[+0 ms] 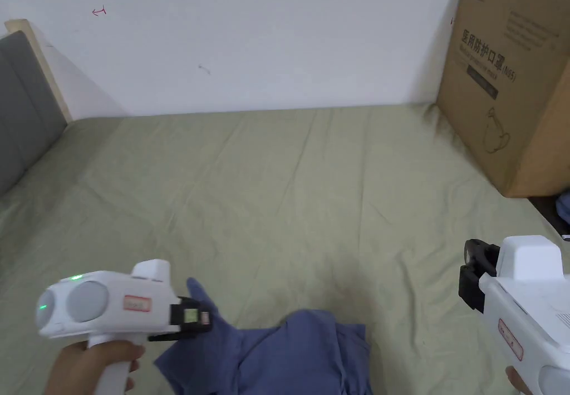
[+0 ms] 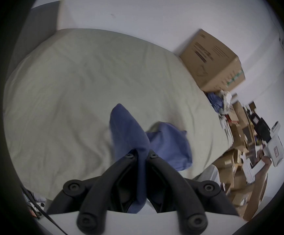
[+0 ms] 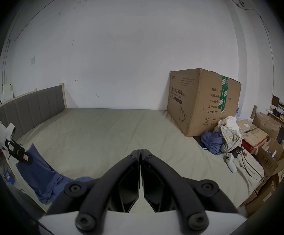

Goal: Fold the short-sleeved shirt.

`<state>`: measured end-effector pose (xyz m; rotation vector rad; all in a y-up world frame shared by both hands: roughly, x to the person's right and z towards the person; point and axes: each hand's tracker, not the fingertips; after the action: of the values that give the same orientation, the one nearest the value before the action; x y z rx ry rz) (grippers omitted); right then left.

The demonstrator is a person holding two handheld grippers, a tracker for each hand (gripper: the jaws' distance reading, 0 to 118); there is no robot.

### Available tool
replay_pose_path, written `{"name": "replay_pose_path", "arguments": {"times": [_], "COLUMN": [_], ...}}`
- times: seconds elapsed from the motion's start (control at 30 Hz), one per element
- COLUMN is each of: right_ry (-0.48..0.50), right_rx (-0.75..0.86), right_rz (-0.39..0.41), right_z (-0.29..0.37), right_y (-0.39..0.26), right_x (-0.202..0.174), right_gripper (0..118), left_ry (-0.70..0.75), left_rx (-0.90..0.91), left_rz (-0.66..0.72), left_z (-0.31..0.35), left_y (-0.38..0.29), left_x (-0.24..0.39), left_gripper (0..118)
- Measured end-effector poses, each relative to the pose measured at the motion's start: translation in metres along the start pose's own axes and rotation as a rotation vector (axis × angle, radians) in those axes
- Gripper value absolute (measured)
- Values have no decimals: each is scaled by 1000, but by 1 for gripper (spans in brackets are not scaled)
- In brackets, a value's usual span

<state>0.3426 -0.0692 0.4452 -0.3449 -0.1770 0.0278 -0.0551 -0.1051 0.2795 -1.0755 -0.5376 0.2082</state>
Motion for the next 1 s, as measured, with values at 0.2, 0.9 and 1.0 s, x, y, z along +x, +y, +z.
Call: {"name": "replay_pose_path", "arguments": {"times": [0.2,0.9,1.0], "right_ry": [-29,-87,-81], "right_rx": [9,-29,-20], "right_rz": [-32,-34,-34], "right_z": [7,15,16], "right_y": [-3,-14,-11], "right_x": [15,36,33], "right_gripper": [0,0,0], "left_ry": [-17,-7,-42], "left_rx": [-98,-184,-32], "left_rz": [-151,-241,-263], "left_z": [-65,-175,-138], "left_y": [4,-36,-31], "left_x": [73,151,149], "left_gripper": [6,83,95]}}
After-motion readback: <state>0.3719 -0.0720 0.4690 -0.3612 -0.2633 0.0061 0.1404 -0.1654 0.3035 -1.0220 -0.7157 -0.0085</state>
